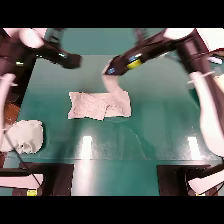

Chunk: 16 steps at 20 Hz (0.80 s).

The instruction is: Fold the shirts.

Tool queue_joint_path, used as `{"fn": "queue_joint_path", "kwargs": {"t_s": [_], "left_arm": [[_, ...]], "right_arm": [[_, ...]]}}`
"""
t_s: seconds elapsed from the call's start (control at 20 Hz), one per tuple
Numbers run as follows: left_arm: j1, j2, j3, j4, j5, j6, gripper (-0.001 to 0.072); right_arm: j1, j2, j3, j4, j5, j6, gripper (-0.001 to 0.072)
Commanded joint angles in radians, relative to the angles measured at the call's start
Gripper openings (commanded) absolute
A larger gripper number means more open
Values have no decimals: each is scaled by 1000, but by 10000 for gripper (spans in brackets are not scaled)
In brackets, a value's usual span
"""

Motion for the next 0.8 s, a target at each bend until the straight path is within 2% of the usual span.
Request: {"fn": "queue_joint_path", "kwargs": {"t_s": [0.0, 0.05, 0.1, 0.15, 0.3, 0.35, 0.4, 0.55, 0.7, 0.75], "left_arm": [[171, 145, 1, 73, -55, 5, 25], [206, 173, 1, 73, -58, 5, 25], [230, 192, 1, 73, -60, 5, 25], [247, 206, 1, 73, -61, 4, 25], [254, 210, 0, 60, -86, 5, 25], [254, 209, 0, 37, -96, 5, 25], [254, 208, 0, 8, -103, 5, 25], [254, 206, -4, -53, -106, 5, 25], [254, 203, -57, -150, -98, 38, 25], [254, 200, -91, -190, -94, 63, 25]], "right_arm": [[174, -147, 21, 6, -231, -71, 28], [212, -179, 21, 5, -291, -117, 194], [244, -207, 21, 5, -342, -145, 416], [261, -220, 22, 4, -370, -145, 504], [238, -182, 19, -46, -294, -136, 485], [209, -142, -6, -105, -232, -113, 415], [176, -97, -49, -164, -179, -95, 413], [34, 42, -248, -257, -60, -44, 413], [-125, 153, -478, -256, -74, -3, 415], [-175, 177, -547, -256, -88, 13, 484]]}}
